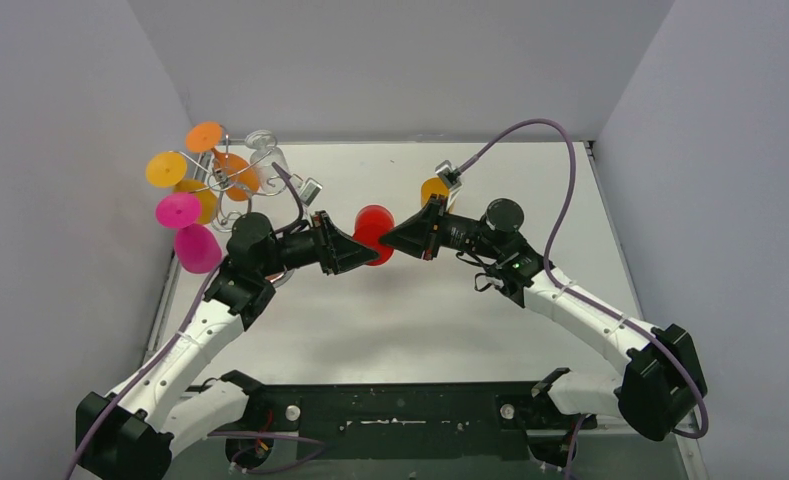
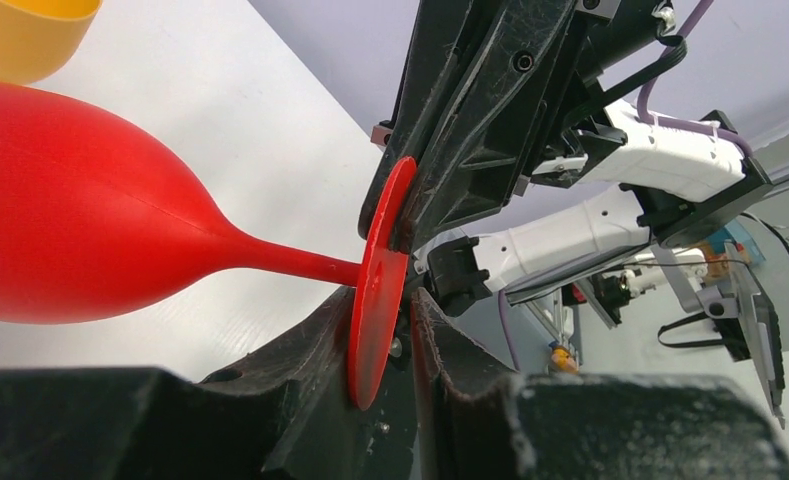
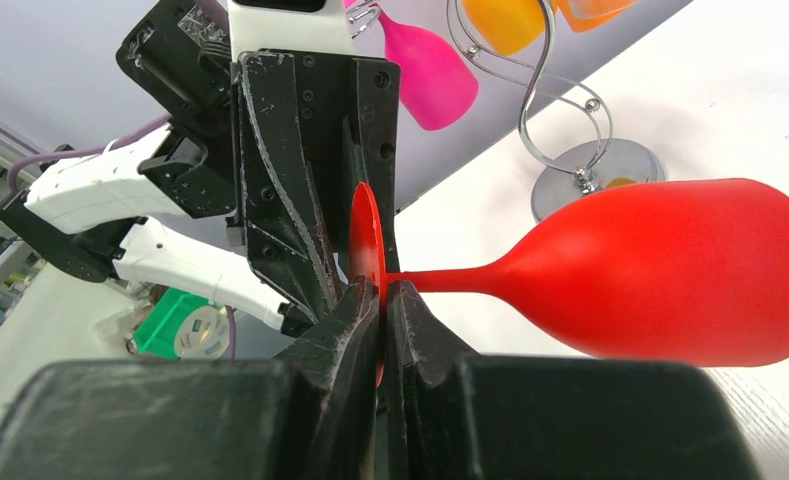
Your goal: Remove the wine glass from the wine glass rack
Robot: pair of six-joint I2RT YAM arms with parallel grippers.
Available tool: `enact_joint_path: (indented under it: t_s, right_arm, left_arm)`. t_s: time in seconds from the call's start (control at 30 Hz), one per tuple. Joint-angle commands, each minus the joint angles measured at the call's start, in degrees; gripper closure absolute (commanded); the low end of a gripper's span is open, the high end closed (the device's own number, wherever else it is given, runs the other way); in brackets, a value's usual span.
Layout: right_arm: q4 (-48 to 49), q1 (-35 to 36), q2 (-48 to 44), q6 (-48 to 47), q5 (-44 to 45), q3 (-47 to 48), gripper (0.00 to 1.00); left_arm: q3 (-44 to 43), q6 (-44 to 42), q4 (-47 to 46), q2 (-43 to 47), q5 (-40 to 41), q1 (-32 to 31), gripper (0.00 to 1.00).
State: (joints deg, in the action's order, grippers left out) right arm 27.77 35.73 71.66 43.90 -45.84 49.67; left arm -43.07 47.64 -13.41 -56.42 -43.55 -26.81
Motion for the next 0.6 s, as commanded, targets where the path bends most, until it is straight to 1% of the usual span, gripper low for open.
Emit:
enact_joint_path:
  t_s: [0.0,0.3,0.43,0.5,0.57]
  right_arm:
    - [2.78,0.22,-1.29,-2.35,1.73,0.34,1.00]
    - [3.38,0.22,-1.17,-1.83,2.54,0.17,1.00]
    - [4.33,0.22,-0.62,-0.88,2.78,0.16,1.00]
    - [4.48,0.22,-0.43,-0.62,2.78,0.16,1.00]
    - [4.57,0.20,-0.34,-0.41,2.94,0.16,1.00]
  left_arm:
    - [-0.71,-0.70,-3.90,1.09,-1.12,-0.09,0.78]
    - [-0.31,-1.44,-3.27,0.74,-2.24,-0.25,0.77]
    - [-1.18,-4.10,0.48,0.54,-1.50,-1.02,0.78]
    - [-1.54,-5.23,1.76,0.37,-1.41,-1.42,0.82]
    - [-1.82,-5.82,2.39,0.18,-1.42,-1.78,0.83]
